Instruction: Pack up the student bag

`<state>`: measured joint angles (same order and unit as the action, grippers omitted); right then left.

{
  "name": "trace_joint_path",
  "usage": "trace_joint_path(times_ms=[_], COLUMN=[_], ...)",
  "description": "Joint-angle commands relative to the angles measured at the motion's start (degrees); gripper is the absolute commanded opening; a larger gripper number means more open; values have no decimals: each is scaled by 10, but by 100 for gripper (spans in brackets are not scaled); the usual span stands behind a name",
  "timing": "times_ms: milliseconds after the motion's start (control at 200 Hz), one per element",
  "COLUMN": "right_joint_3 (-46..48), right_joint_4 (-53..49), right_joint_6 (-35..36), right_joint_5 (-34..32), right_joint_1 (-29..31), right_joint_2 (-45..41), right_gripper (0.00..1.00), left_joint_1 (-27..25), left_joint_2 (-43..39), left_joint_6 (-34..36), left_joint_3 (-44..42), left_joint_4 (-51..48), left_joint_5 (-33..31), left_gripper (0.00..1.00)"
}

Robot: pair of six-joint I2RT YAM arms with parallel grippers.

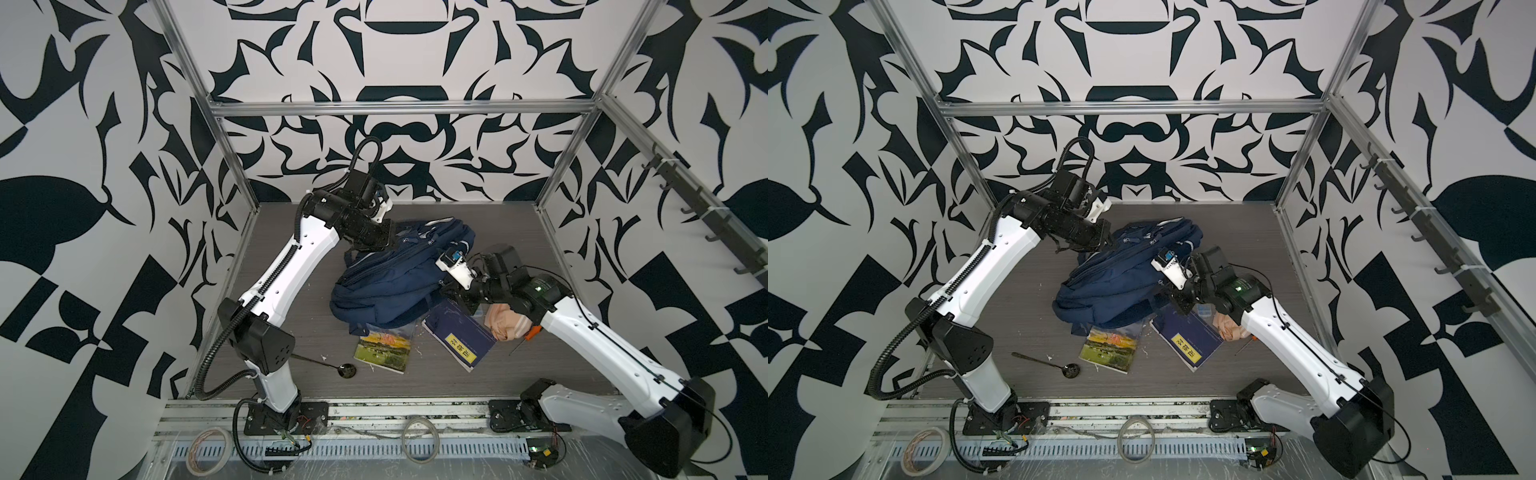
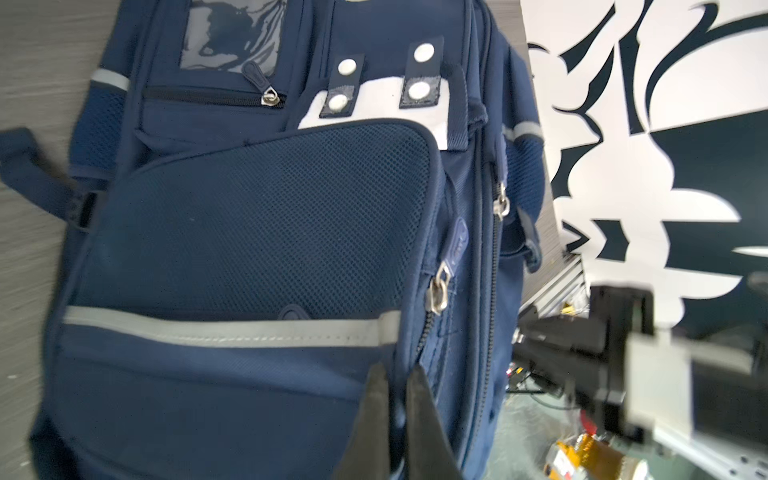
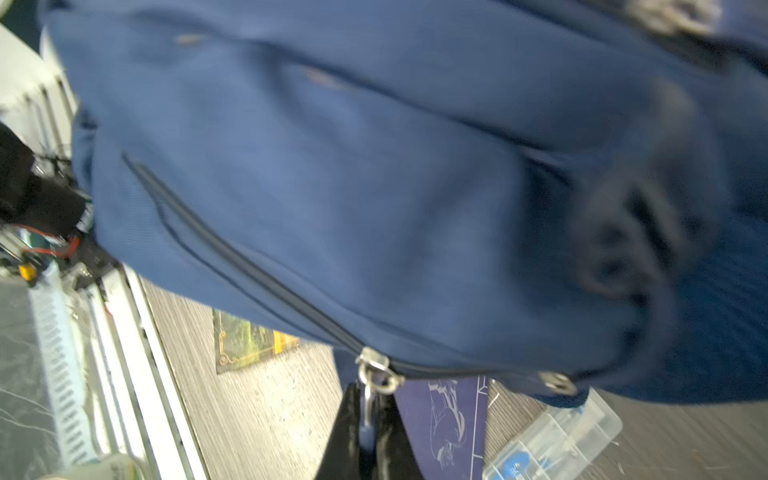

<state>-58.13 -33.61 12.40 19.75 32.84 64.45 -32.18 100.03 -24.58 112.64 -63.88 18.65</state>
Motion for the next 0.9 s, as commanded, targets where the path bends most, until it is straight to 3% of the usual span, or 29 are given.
trace_joint_path(times_ms=[0, 260, 475, 650, 750, 830, 850, 895], right_joint_3=[-30, -37, -23, 40, 99, 116, 118, 123], right_joint_4=[-22, 54, 91, 128, 159, 128, 118, 102], right_joint_6=[-8, -84, -123, -173, -218, -244, -249, -262], right_joint_5=[-18, -33, -56, -109, -156, -173, -177, -190], right_joint_1=[30, 133, 181, 182, 178, 161, 156, 147], right_joint_2=[-12, 27, 50, -2, -68, -90, -93, -100], right_gripper=[0, 0, 0, 0, 0, 0, 0, 0], left_joint_1=[2, -7, -3, 12, 15, 15, 15, 16], left_joint_2=[-8, -40, -37, -62, -56, -50, -51, -55], left_joint_6=[-79, -210, -274, -375, -354, -300, -287, -255], left_joint_3=[-3, -126, -152, -231, -224, -211, -214, -221], left_joint_4=[113, 266, 328, 417, 397, 349, 342, 320], left_joint_5=[-11, 3, -6, -10, 4, 26, 37, 53], left_gripper=[0, 0, 0, 0, 0, 38, 53, 78])
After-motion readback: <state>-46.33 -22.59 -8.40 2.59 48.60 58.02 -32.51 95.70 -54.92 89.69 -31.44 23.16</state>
